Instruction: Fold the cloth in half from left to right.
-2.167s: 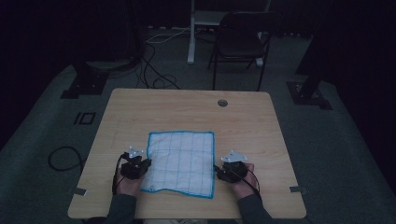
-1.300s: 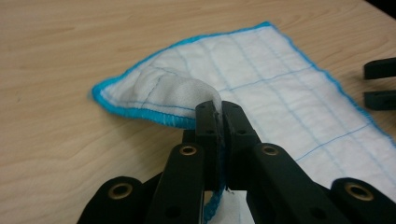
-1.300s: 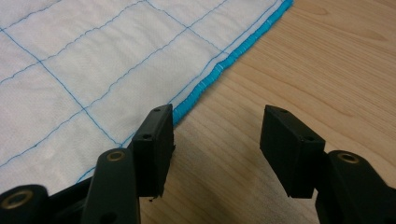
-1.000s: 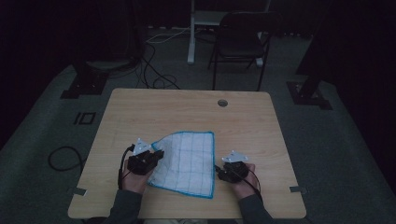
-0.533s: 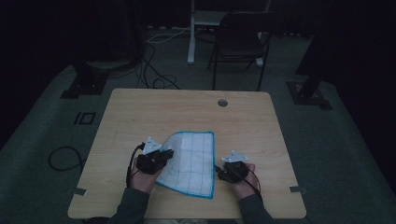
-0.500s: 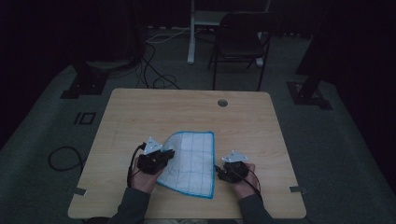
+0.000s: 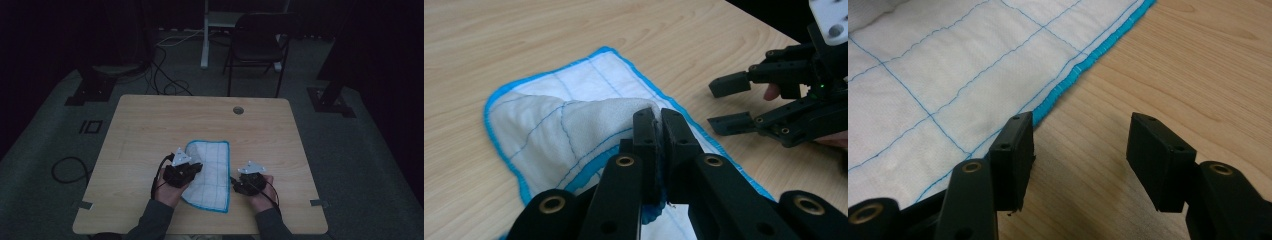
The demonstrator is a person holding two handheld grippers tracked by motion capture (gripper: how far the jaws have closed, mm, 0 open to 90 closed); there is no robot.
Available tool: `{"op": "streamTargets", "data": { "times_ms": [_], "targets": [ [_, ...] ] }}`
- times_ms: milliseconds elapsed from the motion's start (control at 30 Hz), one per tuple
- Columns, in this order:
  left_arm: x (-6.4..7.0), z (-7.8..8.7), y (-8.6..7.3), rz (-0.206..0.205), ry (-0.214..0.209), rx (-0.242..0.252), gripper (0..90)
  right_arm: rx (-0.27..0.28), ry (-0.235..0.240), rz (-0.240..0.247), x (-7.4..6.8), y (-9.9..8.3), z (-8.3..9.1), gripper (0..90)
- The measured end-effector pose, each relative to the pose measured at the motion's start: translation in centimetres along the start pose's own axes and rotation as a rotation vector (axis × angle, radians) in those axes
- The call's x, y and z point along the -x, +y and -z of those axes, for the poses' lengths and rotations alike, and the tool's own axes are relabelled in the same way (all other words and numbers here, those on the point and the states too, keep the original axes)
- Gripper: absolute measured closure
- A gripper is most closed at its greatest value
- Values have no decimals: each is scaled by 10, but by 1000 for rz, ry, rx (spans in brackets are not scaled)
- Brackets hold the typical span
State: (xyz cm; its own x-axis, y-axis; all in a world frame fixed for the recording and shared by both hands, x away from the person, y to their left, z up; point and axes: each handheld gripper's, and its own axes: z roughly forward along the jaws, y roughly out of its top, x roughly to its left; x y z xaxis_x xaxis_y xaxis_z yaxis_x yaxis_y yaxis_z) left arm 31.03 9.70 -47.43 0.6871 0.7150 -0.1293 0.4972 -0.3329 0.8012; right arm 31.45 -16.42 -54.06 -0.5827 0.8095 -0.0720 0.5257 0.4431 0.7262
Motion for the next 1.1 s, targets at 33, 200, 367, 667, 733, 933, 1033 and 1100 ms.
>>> {"op": "streamTargets", "data": {
  "times_ms": [33, 200, 367, 667, 733, 933, 1033, 1100],
  "targets": [
    [1, -2, 0, -5, -4, -5, 869, 0, -1, 0, 0, 0, 0, 445],
    [8, -17, -1, -4, -27, -27, 868, 1, -3, 0, 1, 0, 0, 444],
    [13, -37, -5, -4, -46, -66, 866, 0, -6, -2, 1, 0, 0, 444],
    [24, -61, -11, -25, -83, -133, 714, -1, -8, -5, 3, -1, 0, 444],
    [27, -55, -9, -40, -80, -125, 645, 0, -7, -5, 3, -1, 0, 444],
    [29, -27, 0, -57, -78, -85, 590, -3, -7, -7, 2, -1, 0, 443],
    [30, -22, 2, -82, -74, -97, 577, -5, -7, 3, 2, -1, -1, 443],
    [32, -21, 3, -92, -71, -97, 572, -7, -7, 5, 1, -1, -1, 443]
  ]
}}
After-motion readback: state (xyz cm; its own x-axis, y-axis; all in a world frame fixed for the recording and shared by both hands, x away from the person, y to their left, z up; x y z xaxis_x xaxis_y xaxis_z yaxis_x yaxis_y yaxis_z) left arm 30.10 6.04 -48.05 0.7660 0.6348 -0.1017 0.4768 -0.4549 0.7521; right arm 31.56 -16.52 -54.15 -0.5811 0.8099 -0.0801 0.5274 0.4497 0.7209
